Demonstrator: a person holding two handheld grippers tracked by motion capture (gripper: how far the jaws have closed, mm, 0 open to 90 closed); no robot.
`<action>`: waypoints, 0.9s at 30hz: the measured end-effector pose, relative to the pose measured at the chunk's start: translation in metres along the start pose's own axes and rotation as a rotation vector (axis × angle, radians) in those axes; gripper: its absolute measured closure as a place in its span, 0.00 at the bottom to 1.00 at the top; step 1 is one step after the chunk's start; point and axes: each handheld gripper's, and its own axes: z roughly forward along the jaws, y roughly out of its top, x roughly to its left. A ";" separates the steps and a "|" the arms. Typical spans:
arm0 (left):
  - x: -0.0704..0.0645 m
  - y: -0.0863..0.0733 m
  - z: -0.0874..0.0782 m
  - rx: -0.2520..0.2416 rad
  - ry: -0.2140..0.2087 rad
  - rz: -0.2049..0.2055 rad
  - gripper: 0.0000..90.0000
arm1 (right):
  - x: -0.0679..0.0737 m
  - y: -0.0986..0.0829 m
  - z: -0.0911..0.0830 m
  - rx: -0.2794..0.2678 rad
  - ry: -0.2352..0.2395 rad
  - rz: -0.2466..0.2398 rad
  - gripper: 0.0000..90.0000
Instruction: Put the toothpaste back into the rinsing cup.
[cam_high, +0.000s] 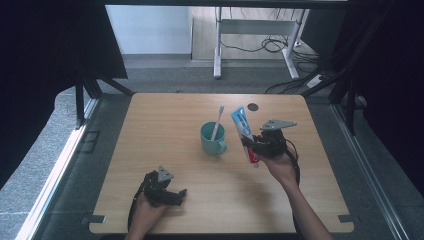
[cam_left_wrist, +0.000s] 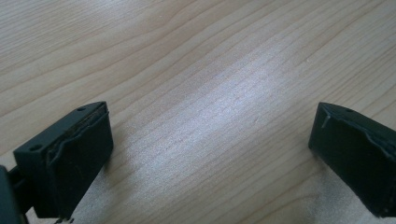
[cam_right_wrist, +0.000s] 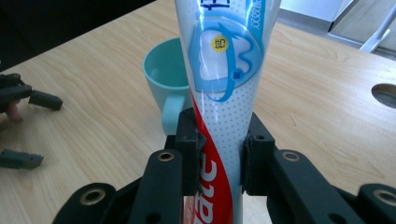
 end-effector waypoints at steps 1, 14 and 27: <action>0.000 0.000 0.000 0.000 0.000 -0.001 0.00 | 0.000 0.001 0.001 -0.005 -0.001 -0.002 0.81; 0.000 0.000 0.000 0.000 0.000 0.000 0.00 | 0.000 0.010 0.010 -0.048 -0.003 -0.012 0.81; 0.000 0.000 0.000 -0.001 0.000 -0.004 0.00 | -0.002 0.023 0.018 -0.089 0.010 -0.003 0.81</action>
